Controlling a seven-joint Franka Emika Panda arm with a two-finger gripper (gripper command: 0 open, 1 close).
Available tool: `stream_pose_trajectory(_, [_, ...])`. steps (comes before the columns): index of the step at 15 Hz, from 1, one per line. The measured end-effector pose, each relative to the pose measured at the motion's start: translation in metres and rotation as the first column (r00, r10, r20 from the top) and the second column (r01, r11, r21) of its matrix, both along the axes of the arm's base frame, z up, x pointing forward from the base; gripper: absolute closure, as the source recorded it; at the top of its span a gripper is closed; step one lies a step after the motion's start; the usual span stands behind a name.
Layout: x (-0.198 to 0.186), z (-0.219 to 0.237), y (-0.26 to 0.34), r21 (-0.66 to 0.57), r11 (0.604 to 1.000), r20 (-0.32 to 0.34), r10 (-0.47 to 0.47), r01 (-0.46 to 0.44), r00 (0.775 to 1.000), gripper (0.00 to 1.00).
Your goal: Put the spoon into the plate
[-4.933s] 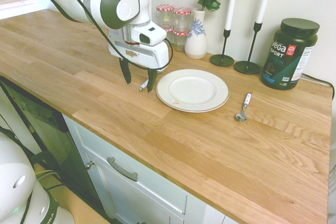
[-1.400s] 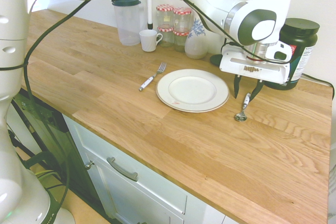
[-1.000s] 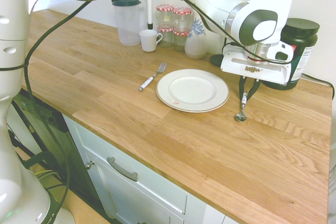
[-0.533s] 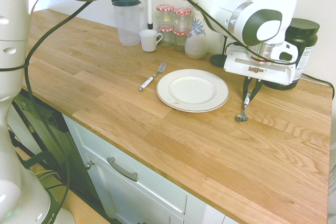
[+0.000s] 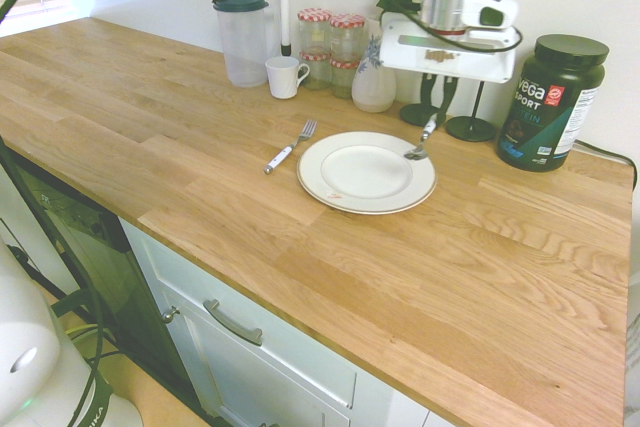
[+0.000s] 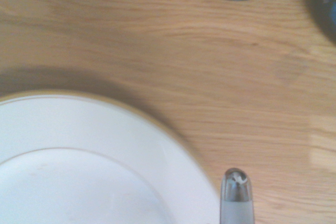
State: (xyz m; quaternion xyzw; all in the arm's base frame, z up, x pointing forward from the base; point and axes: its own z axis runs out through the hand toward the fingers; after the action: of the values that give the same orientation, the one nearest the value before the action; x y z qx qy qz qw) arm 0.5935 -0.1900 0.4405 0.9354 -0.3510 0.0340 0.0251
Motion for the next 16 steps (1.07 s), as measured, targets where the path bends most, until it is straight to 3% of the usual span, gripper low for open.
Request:
stream_pose_trajectory(6, [-0.013, -0.054, 0.042, -0.002, 1.000, 0.001, 0.015, -0.015, 1.000, 1.00])
stream_pose_trajectory(16, [-0.022, -0.082, 0.060, -0.007, 0.999, 0.014, 0.035, -0.035, 0.999, 1.00])
